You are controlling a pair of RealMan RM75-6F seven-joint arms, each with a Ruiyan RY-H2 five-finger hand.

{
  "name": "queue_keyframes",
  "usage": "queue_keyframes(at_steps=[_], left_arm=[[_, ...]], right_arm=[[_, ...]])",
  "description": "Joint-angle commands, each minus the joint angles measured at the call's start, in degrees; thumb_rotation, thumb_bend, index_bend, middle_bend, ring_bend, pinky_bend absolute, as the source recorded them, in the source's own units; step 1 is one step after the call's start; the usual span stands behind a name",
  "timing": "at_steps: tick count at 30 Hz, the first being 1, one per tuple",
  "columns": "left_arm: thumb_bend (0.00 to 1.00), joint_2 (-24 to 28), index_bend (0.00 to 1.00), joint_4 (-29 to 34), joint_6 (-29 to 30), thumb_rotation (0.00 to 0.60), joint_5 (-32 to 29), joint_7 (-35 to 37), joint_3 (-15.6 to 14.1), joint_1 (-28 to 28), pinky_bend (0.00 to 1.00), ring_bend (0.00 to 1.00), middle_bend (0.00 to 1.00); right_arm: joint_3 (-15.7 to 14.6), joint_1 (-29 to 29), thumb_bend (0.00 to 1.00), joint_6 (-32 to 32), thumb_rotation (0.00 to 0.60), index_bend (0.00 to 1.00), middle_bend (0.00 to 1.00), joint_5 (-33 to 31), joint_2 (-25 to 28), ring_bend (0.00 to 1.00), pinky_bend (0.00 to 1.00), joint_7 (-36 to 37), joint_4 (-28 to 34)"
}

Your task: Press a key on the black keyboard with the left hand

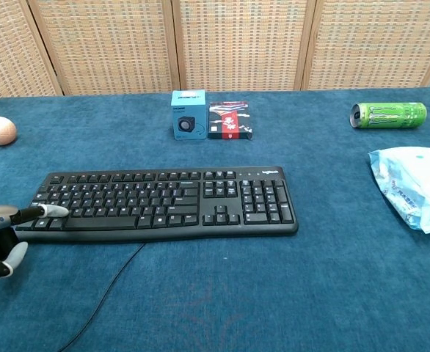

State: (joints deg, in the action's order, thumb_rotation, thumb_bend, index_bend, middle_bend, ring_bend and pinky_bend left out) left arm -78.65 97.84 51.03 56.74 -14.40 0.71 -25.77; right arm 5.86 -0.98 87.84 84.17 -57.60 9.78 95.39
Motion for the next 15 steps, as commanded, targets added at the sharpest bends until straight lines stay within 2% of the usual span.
queue_keyframes(at_steps=[1, 15], left_arm=[[0.76, -0.24, 0.00, -0.18, -0.22, 0.600, -0.60, -0.23, -0.19, -0.27, 0.74, 0.86, 0.90], [0.76, -0.15, 0.00, 0.17, 0.49, 0.600, -0.89, 0.28, -0.45, -0.65, 0.74, 0.86, 0.90]], right_arm=[[0.06, -0.05, 0.00, -0.08, 0.600, 0.00, 0.00, -0.10, 0.04, 0.00, 0.00, 0.10, -0.04], [0.18, -0.04, 0.00, -0.02, 0.600, 0.00, 0.00, -0.21, 0.31, 0.00, 0.00, 0.59, 0.02]])
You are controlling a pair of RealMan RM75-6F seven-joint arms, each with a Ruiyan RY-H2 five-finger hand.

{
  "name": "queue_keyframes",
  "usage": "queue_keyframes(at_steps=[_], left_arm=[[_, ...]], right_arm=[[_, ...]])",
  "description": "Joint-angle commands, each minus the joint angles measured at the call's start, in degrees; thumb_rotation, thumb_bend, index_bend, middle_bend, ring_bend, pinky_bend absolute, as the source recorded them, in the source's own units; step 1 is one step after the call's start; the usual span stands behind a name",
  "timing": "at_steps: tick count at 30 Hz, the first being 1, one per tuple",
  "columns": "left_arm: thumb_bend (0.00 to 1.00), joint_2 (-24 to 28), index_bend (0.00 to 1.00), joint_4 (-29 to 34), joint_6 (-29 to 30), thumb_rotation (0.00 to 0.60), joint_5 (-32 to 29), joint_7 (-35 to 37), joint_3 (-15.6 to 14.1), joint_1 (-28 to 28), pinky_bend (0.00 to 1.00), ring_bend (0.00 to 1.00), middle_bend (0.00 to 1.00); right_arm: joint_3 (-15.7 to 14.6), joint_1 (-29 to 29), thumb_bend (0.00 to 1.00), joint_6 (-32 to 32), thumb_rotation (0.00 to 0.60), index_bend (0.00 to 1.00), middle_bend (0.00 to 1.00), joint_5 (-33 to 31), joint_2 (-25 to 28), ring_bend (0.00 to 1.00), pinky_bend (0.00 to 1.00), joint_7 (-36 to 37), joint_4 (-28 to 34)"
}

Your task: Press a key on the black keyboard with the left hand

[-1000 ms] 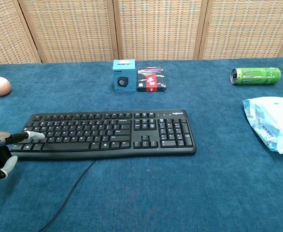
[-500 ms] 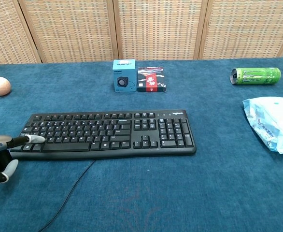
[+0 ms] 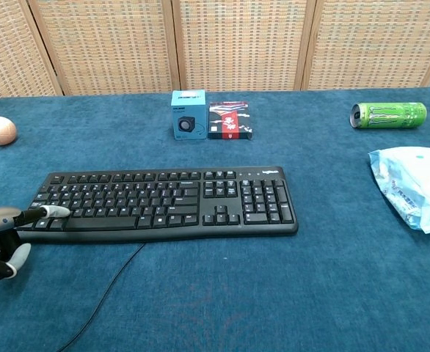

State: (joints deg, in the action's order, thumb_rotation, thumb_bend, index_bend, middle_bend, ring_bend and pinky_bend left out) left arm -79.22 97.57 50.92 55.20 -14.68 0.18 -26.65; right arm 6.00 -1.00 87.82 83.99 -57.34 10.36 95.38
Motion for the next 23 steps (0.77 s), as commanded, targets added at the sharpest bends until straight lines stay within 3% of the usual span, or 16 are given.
queue_keyframes(at_steps=[1, 5, 8, 10, 12, 14, 15, 18, 23], left_arm=[[0.75, 0.79, 0.00, 0.78, 0.86, 0.600, 1.00, 1.00, 0.15, 0.39, 0.74, 0.86, 0.90], [0.71, 3.67, 0.00, 3.14, 2.65, 0.600, 4.13, 4.10, 0.69, 1.47, 0.74, 0.86, 0.90], [0.53, 7.25, 0.00, 5.81, 5.09, 0.600, 9.48, 9.27, 1.16, 3.21, 0.73, 0.80, 0.84], [0.36, 9.87, 0.00, 7.02, 8.66, 0.600, 14.98, 13.88, 1.43, 5.08, 0.64, 0.63, 0.67], [0.19, 12.11, 0.00, 7.15, 13.26, 0.600, 20.36, 17.90, 1.53, 7.08, 0.39, 0.30, 0.35], [0.08, 14.03, 0.00, 6.43, 17.73, 0.600, 24.35, 19.73, 1.53, 8.78, 0.19, 0.07, 0.10], [0.04, 14.66, 0.00, 6.00, 19.56, 0.600, 25.40, 19.60, 1.62, 9.44, 0.09, 0.01, 0.03], [0.00, 15.92, 0.00, 5.03, 24.91, 0.600, 27.30, 17.66, 2.04, 11.48, 0.00, 0.00, 0.00], [0.00, 17.75, 0.00, 4.58, 27.43, 0.600, 26.70, 14.17, 1.60, 13.44, 0.00, 0.00, 0.00]], right_arm=[[0.05, -0.04, 0.00, -0.04, 0.600, 0.00, 0.00, -0.04, 0.09, 0.00, 0.00, 0.02, 0.09], [0.01, 0.01, 0.00, -0.01, 0.600, 0.00, 0.00, -0.05, 0.08, 0.00, 0.00, 0.14, 0.09], [0.04, 0.03, 0.00, 0.08, 0.600, 0.00, 0.00, -0.02, 0.10, 0.00, 0.00, 0.27, 0.07], [0.04, 0.03, 0.00, 0.12, 0.600, 0.00, 0.00, 0.04, 0.13, 0.00, 0.00, 0.27, 0.09], [0.00, 0.03, 0.00, 0.13, 0.600, 0.00, 0.00, 0.11, 0.15, 0.00, 0.00, 0.15, 0.17], [-0.02, -0.02, 0.00, 0.06, 0.600, 0.00, 0.00, 0.13, 0.11, 0.00, 0.00, -0.17, 0.24], [-0.06, -0.03, 0.00, 0.03, 0.600, 0.00, 0.00, 0.14, 0.08, 0.00, 0.00, -0.29, 0.25], [-0.14, 0.03, 0.00, 0.18, 0.600, 0.00, 0.00, 0.27, -0.08, 0.00, 0.00, -0.73, 0.28], [0.08, 0.01, 0.00, 0.36, 0.600, 0.00, 0.00, -0.01, -0.21, 0.00, 0.00, -1.19, 0.24]])
